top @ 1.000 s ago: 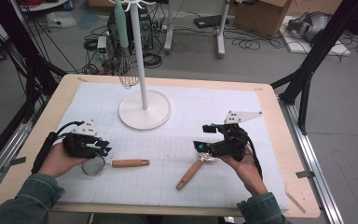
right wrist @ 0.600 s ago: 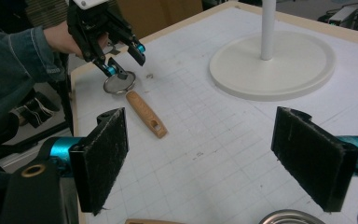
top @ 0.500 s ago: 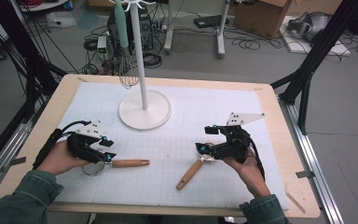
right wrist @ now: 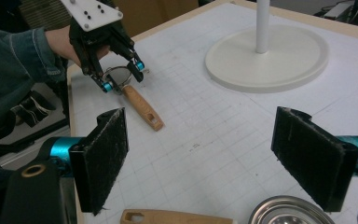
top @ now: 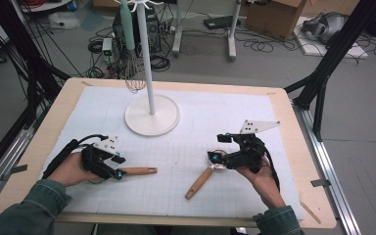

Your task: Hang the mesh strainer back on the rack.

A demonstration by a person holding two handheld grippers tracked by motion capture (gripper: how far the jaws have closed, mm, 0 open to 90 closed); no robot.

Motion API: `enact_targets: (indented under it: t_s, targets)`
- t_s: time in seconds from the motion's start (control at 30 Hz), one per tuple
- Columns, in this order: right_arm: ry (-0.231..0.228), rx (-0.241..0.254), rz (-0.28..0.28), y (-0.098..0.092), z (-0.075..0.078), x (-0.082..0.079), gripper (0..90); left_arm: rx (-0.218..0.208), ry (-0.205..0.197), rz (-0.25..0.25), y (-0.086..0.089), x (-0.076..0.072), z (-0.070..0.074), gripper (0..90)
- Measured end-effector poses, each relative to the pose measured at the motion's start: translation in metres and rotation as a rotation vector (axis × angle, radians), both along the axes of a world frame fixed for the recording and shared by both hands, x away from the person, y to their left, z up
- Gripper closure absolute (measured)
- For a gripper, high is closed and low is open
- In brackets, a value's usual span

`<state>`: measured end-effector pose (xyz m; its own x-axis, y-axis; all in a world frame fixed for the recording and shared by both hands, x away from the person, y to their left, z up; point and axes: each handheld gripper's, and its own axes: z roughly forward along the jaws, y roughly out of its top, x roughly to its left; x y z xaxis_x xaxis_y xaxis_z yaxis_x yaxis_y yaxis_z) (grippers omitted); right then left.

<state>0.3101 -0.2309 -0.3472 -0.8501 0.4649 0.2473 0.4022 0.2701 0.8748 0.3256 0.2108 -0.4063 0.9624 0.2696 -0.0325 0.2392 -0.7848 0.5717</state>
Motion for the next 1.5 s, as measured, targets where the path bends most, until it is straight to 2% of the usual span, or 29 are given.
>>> enact_targets:
  t_s: [0.4, 0.57, 0.93, 1.27, 1.5]
  targets:
    - [0.002, -0.002, 0.008, 0.0, -0.001, 0.001, 17.7, 0.071, 0.013, -0.038, -0.011, 0.0, -0.013, 58.8]
    - [-0.004, 0.001, 0.008, 0.0, -0.001, 0.001, 17.6, 0.076, 0.005, -0.038, -0.011, 0.0, -0.013, 62.4]
    - [0.0, 0.0, 0.005, 0.001, -0.003, 0.001, 17.7, 0.111, -0.01, -0.086, -0.015, 0.0, -0.01, 68.1]
    - [0.014, -0.006, 0.009, 0.005, -0.007, 0.002, 17.7, 0.1, -0.002, -0.093, -0.015, -0.003, -0.009, 68.6]
    - [0.019, -0.003, 0.009, 0.008, -0.009, 0.002, 17.6, 0.065, -0.029, -0.073, -0.013, -0.006, -0.002, 68.7]
